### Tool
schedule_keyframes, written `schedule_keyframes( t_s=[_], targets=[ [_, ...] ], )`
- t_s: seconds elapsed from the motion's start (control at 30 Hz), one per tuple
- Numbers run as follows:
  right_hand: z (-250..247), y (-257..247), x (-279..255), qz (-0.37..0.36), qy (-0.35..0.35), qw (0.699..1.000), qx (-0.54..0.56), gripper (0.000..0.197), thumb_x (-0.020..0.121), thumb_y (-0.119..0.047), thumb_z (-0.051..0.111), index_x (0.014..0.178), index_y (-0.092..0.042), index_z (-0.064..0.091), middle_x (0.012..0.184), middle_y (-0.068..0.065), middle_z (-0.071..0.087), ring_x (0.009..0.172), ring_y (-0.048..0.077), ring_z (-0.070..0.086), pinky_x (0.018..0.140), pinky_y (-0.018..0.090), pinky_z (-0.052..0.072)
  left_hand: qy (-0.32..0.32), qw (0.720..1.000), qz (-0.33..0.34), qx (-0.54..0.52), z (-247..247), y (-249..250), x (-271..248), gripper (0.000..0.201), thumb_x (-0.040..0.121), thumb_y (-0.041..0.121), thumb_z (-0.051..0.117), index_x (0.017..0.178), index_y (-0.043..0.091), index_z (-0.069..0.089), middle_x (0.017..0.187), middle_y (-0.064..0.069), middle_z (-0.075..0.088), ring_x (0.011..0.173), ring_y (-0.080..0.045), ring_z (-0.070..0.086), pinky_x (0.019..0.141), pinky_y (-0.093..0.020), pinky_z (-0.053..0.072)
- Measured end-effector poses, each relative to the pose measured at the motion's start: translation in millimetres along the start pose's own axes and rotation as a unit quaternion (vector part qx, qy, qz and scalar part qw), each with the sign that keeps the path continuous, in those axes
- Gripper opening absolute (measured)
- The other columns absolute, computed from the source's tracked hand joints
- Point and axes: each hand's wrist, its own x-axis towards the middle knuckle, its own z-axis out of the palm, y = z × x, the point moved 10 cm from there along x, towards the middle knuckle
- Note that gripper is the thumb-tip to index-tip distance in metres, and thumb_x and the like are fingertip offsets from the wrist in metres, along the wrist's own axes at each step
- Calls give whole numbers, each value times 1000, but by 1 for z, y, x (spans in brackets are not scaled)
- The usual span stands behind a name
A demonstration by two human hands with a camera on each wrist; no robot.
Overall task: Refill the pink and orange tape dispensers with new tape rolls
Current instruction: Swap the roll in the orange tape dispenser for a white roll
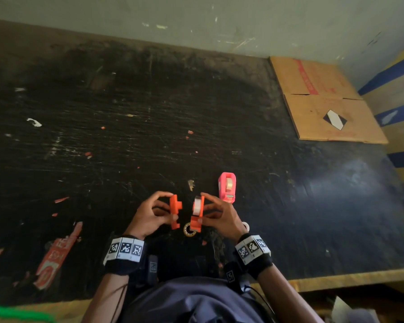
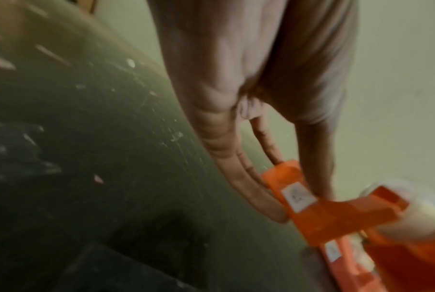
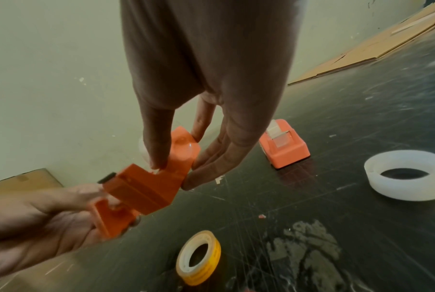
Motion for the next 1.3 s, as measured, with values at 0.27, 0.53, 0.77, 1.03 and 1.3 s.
schedule_keyframes(
  t_s=[0.27, 0.53, 0.77, 1.03, 1.3],
  targets=[
    [4, -11, -4, -13, -25, 1000, -3, 80, 76, -8, 83, 145, -32, 48, 112, 5, 73, 109, 17, 70, 99, 44, 56, -66, 995, 64, -39, 23, 28, -5, 66, 66, 14, 91, 122, 37, 63, 105, -8, 73, 100, -16, 72, 91, -31, 53],
    [3, -15, -8, -1, -35, 999, 11, 79, 79, -7, 81, 146, -31, 46, 113, 5, 73, 111, 16, 69, 101, 44, 55, -75, 993, 82, -38, 24, 36, -11, 67, 69, 4, 87, 126, 28, 62, 104, -10, 73, 97, -13, 72, 77, -19, 56],
    [2, -18, -10, -2, -43, 999, 2, 78, 82, -13, 80, 147, -35, 44, 113, -4, 74, 112, 13, 68, 103, 49, 52, -79, 992, 92, -39, 25, 44, -13, 65, 71, 7, 86, 126, 31, 61, 106, -6, 71, 98, -7, 71, 73, -15, 55],
    [3, -22, -10, -4, -43, 999, 26, 77, 81, -7, 80, 145, -32, 45, 111, 2, 74, 109, 15, 70, 98, 38, 55, -88, 990, 97, -53, 24, 40, -12, 64, 70, 11, 87, 125, 35, 62, 107, -7, 72, 102, -11, 70, 88, -27, 52],
    [8, -29, -10, -21, -38, 999, 30, 76, 79, -9, 82, 136, -44, 47, 110, 3, 77, 104, 10, 71, 99, 34, 54, -91, 986, 118, -71, 29, 43, -9, 67, 69, 7, 88, 128, 25, 62, 105, -11, 73, 101, -16, 72, 89, -25, 53]
  ],
)
